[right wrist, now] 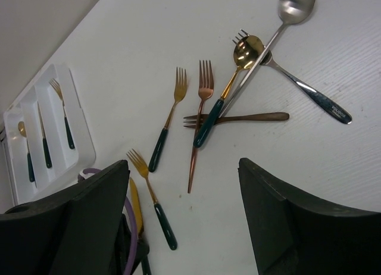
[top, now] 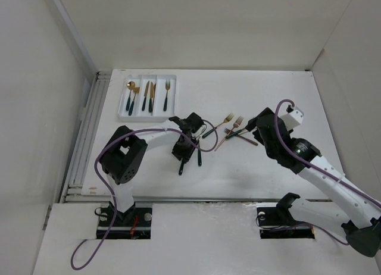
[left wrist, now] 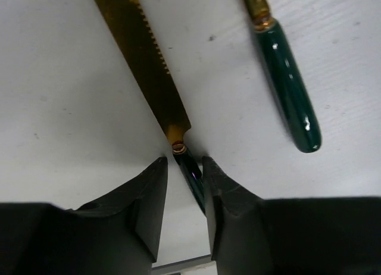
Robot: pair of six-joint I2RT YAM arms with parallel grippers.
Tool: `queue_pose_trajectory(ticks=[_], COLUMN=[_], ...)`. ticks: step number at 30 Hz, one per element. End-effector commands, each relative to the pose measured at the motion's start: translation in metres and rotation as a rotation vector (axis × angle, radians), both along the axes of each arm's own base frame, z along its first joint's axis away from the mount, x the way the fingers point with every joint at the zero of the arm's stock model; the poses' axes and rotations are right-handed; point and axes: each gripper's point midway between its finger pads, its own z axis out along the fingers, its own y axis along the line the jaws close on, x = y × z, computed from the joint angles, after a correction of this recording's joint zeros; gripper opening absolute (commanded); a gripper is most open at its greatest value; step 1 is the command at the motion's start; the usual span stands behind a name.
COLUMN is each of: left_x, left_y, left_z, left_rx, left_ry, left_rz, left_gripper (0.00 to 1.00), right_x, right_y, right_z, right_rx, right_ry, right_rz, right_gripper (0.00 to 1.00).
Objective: Sort the eating utensils into containers
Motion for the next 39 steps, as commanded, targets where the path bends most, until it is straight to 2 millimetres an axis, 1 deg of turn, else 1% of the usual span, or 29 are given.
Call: queue_pose_trajectory(ticks=[1,3,4,5,6,8,12,14,17,18,19,20,21,22,23,24,26,27,28,29,31,32,33,34,35,36,37,38,39], left_x=[-0.005,-0.015,-0.014,-0.017,-0.015,-0.018,-0.011,-0.004,0.011,0.018,0.023,0.030,0.034,0.033,0.037,0.040,0.045,0.050,0.054,0.061,0.071,0.080,0.088,0.101,0.111,0.131,0.150,0.164,0.185], left_y=[0.034,0.039,0.036,0.039,0.038,0.038,0.033,0.027,0.018,0.014,0.012,0.010,0.007,0.008,0.004,0.002,0.003,0.001,0.000,0.002,-0.002,0.004,0.006,0.005,0.010,0.025,0.029,0.038,0.059], left_z=[-0.021,-0.027,-0.027,-0.029,-0.029,-0.035,-0.035,-0.031,-0.011,0.000,0.007,0.017,0.024,0.033,0.042,0.049,0.061,0.068,0.072,0.080,0.098,0.103,0.110,0.126,0.131,0.135,0.154,0.162,0.161], left_rx=[0.104,0.115,0.099,0.098,0.091,0.100,0.087,0.072,0.035,0.015,0.005,-0.010,-0.025,-0.035,-0.055,-0.070,-0.074,-0.076,-0.077,-0.082,-0.110,-0.115,-0.125,-0.149,-0.144,-0.132,-0.147,-0.143,-0.130], left_ry=[0.055,0.084,0.084,0.100,0.092,0.116,0.100,0.081,0.022,-0.017,-0.041,-0.060,-0.080,-0.093,-0.116,-0.134,-0.171,-0.187,-0.204,-0.232,-0.268,-0.284,-0.301,-0.341,-0.363,-0.395,-0.448,-0.475,-0.483], left_rz=[0.045,0.043,0.042,0.050,0.050,0.049,0.038,0.028,0.020,0.022,0.024,0.033,0.025,0.025,0.026,0.026,0.032,0.035,0.038,0.042,0.053,0.072,0.087,0.097,0.121,0.177,0.211,0.236,0.297], left_gripper=[0.30,0.30,0.27,0.20,0.13,0.00,0.00,0.00,0.00,0.00,0.00,0.00,0.00,0.00,0.00,0.00,0.00,0.00,0.00,0.00,0.00,0.00,0.00,0.00,0.00,0.00,0.00,0.00,0.00], right_x=[0.000,0.000,0.000,0.000,-0.001,-0.002,-0.001,-0.002,0.001,0.002,0.005,0.007,0.012,0.014,0.021,0.024,0.032,0.038,0.043,0.047,0.058,0.060,0.064,0.070,0.076,0.080,0.084,0.093,0.099], right_y=[-0.006,-0.006,-0.006,-0.008,-0.008,-0.011,-0.014,-0.017,-0.017,-0.017,-0.015,-0.011,-0.008,-0.001,0.005,0.008,0.017,0.023,0.027,0.030,0.040,0.045,0.050,0.057,0.060,0.065,0.070,0.072,0.075], right_z=[0.020,0.020,0.020,0.021,0.019,0.022,0.023,0.022,0.027,0.029,0.027,0.025,0.029,0.028,0.027,0.025,0.029,0.023,0.025,0.030,0.028,0.025,0.029,0.027,0.029,0.028,0.032,0.026,0.027], right_rx=[0.019,0.019,0.019,0.015,0.009,0.010,0.000,-0.011,-0.011,-0.018,-0.026,-0.041,-0.036,-0.030,-0.045,-0.058,-0.063,-0.089,-0.093,-0.097,-0.125,-0.132,-0.131,-0.148,-0.140,-0.125,-0.126,-0.135,-0.117], right_ry=[-0.055,-0.055,-0.055,-0.059,-0.052,-0.063,-0.071,-0.068,-0.089,-0.095,-0.094,-0.087,-0.105,-0.102,-0.106,-0.105,-0.109,-0.091,-0.098,-0.106,-0.104,-0.099,-0.108,-0.103,-0.113,-0.106,-0.110,-0.096,-0.095], right_rz=[-0.031,-0.031,-0.031,-0.039,-0.039,-0.047,-0.064,-0.072,-0.078,-0.071,-0.067,-0.051,-0.046,-0.021,0.001,0.007,0.031,0.049,0.054,0.058,0.082,0.104,0.119,0.141,0.150,0.169,0.189,0.192,0.206], right_gripper=[0.79,0.79,0.79,0.79,0.79,0.79,0.79,0.79,0.79,0.79,0.78,0.78,0.78,0.78,0.78,0.78,0.78,0.78,0.78,0.78,0.78,0.78,0.78,0.78,0.78,0.78,0.78,0.78,0.78])
